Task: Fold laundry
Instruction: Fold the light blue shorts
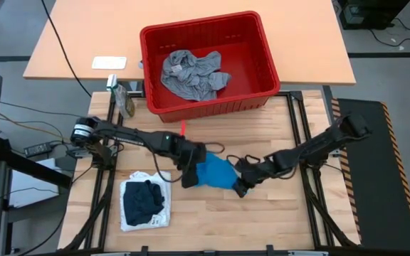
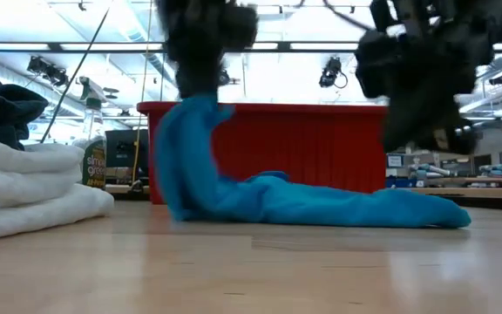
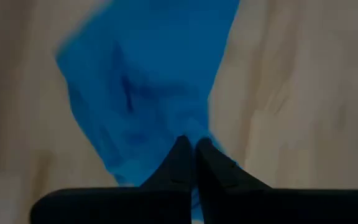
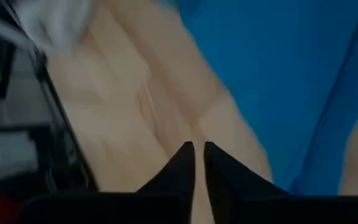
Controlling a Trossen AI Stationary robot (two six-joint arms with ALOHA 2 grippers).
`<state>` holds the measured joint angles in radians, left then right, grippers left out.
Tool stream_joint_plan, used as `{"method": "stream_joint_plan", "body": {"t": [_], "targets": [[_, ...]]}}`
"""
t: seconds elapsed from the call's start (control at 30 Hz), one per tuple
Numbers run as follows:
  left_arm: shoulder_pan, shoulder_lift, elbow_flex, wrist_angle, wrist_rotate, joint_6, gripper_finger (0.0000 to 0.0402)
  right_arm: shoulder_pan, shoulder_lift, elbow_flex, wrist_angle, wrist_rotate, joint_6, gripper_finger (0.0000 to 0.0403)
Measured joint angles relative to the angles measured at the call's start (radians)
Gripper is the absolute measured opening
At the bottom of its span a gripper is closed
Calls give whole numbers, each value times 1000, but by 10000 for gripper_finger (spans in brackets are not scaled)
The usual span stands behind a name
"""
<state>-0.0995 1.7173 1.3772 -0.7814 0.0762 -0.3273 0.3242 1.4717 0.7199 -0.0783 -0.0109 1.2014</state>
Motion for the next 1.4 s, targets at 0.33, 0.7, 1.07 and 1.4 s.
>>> {"method": "stream_joint_plan", "body": {"t": [0.33,0.7,1.07,1.4], "targets": [[-29,1,-264,225,53,-261,7,-298,85,0,120,160,-231,209],[-27,1,-270,234,-13,-351,7,-489,337,0,484,-262,-268,232],[-27,-4,-270,211,-30,-366,7,-497,439,81,613,-296,-244,77],[-27,-198,-270,106,-83,-354,7,-437,115,86,307,-112,-372,7]]}}
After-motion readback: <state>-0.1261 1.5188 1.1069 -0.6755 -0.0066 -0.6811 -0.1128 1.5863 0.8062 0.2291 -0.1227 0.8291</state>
